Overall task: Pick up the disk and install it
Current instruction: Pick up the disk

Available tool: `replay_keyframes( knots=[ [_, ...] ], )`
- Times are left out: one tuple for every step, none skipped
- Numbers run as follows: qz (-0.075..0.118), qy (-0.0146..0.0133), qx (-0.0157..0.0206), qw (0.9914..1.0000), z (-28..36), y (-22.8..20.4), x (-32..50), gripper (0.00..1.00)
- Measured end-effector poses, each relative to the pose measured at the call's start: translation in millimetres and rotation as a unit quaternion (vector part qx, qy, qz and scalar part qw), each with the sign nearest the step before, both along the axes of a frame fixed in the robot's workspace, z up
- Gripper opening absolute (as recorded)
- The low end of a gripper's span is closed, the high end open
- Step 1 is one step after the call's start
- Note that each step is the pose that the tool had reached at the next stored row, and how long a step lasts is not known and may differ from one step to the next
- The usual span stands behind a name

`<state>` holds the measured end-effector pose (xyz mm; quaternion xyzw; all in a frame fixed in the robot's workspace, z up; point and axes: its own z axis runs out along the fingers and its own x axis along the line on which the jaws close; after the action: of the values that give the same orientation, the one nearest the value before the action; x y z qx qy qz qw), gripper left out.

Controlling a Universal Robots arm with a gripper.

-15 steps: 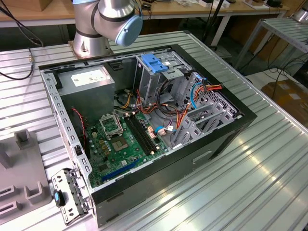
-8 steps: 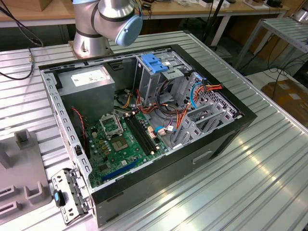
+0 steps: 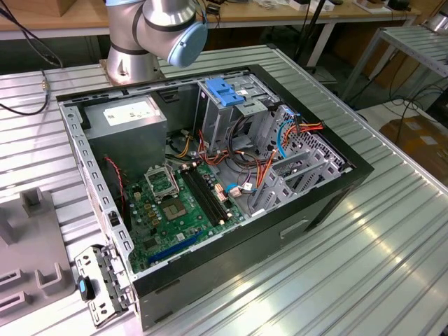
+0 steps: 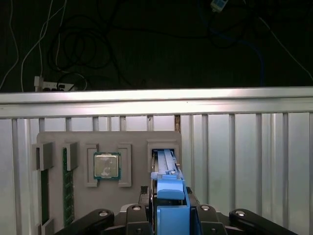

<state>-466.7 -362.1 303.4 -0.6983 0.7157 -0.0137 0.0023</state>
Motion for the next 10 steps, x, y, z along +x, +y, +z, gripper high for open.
replay_keyframes(
  knots=[
    [0.000,0.0000,0.0000,1.00000,-0.1,0.0,0.0,0.37],
    [0.000,0.0000,0.0000,1.00000,-0.7,0.0,0.0,0.37],
    [0.000,0.0001,0.0000,1.00000,-1.8,0.0,0.0,0.37],
    [0.000,0.0002,-0.0001,1.00000,-2.8,0.0,0.0,0.37],
    [0.000,0.0003,-0.0001,1.00000,-3.7,0.0,-0.1,0.37],
    [0.000,0.0003,-0.0001,1.00000,-4.5,0.0,-0.1,0.37],
    [0.000,0.0003,-0.0001,1.00000,-4.9,0.0,-0.1,0.37],
    [0.000,0.0003,-0.0001,1.00000,-5.2,0.0,-0.1,0.37],
    [0.000,0.0002,-0.0001,1.00000,-5.5,0.0,-0.1,0.37],
    [0.000,0.0002,-0.0001,1.00000,-5.7,0.0,-0.1,0.37]
  ],
)
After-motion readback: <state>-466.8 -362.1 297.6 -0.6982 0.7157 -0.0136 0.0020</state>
